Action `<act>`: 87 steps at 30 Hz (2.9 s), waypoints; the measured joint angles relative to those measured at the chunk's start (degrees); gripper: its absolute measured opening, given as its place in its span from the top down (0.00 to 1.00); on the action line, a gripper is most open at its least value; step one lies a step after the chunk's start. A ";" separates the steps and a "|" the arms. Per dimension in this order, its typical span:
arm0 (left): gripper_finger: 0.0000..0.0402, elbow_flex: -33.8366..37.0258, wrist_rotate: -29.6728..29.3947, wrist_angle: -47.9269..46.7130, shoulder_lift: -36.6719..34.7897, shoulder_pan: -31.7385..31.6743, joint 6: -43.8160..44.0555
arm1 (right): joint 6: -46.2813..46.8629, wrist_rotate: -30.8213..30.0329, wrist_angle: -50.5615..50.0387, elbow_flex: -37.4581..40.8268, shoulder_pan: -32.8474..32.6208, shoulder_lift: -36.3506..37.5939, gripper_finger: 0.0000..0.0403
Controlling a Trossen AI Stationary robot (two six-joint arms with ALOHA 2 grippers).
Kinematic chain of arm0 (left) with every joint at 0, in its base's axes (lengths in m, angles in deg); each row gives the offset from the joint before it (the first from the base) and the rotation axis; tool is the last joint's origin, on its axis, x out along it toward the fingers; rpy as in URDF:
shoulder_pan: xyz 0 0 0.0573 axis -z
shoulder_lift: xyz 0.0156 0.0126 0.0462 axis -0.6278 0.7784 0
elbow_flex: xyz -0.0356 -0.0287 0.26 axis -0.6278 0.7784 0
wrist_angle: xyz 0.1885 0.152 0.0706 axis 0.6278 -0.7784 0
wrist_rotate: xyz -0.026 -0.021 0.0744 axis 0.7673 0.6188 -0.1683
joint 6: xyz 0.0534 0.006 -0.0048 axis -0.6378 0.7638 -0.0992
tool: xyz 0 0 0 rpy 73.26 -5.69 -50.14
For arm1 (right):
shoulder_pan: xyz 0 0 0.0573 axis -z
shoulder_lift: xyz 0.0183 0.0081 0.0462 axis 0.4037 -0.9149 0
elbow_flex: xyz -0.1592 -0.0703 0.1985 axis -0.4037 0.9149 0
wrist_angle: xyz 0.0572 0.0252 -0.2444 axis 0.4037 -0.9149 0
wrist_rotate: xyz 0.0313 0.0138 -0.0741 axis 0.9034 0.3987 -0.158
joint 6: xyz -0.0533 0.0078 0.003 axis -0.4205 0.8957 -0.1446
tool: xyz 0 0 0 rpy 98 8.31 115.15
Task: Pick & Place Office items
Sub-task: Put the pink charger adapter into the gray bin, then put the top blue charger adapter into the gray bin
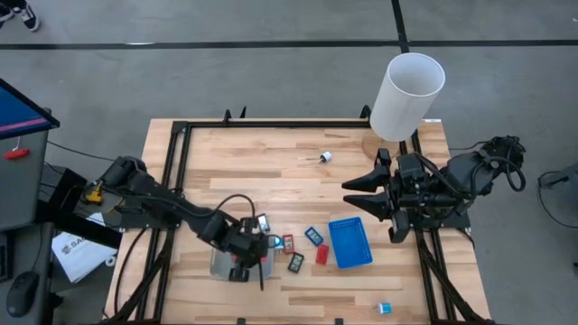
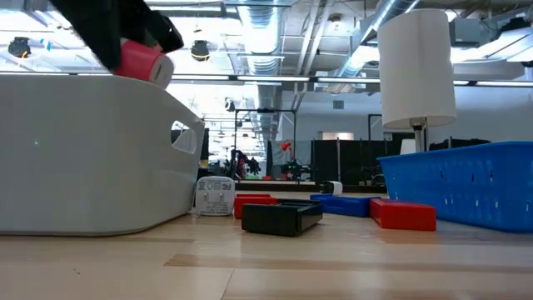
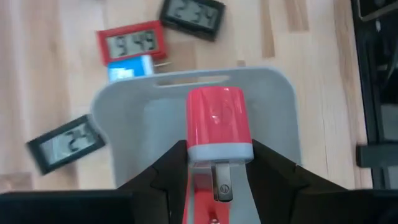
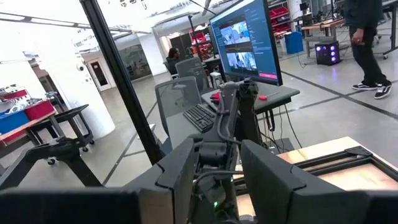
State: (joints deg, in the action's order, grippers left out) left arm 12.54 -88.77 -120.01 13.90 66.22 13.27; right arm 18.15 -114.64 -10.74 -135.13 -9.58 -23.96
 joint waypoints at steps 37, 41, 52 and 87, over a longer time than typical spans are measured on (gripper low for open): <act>0.58 0.57 4.50 8.30 9.91 0.50 -1.96 | 0.00 0.16 -3.17 0.00 -1.53 0.00 0.68; 0.57 0.57 4.30 7.95 9.33 0.23 -1.85 | 0.03 0.15 -3.19 0.00 -1.53 0.00 0.68; 0.62 0.55 -4.71 9.52 -1.11 -2.55 -2.07 | 0.15 0.02 -3.15 0.00 -1.53 0.00 0.68; 0.37 -29.93 13.59 -16.09 13.84 -19.27 -9.57 | 2.34 0.06 -5.06 -0.02 -2.76 0.00 0.68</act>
State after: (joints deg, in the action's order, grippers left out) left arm -17.39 -75.19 -136.10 27.74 46.95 3.70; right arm 20.50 -114.57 -15.80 -135.15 -12.34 -23.96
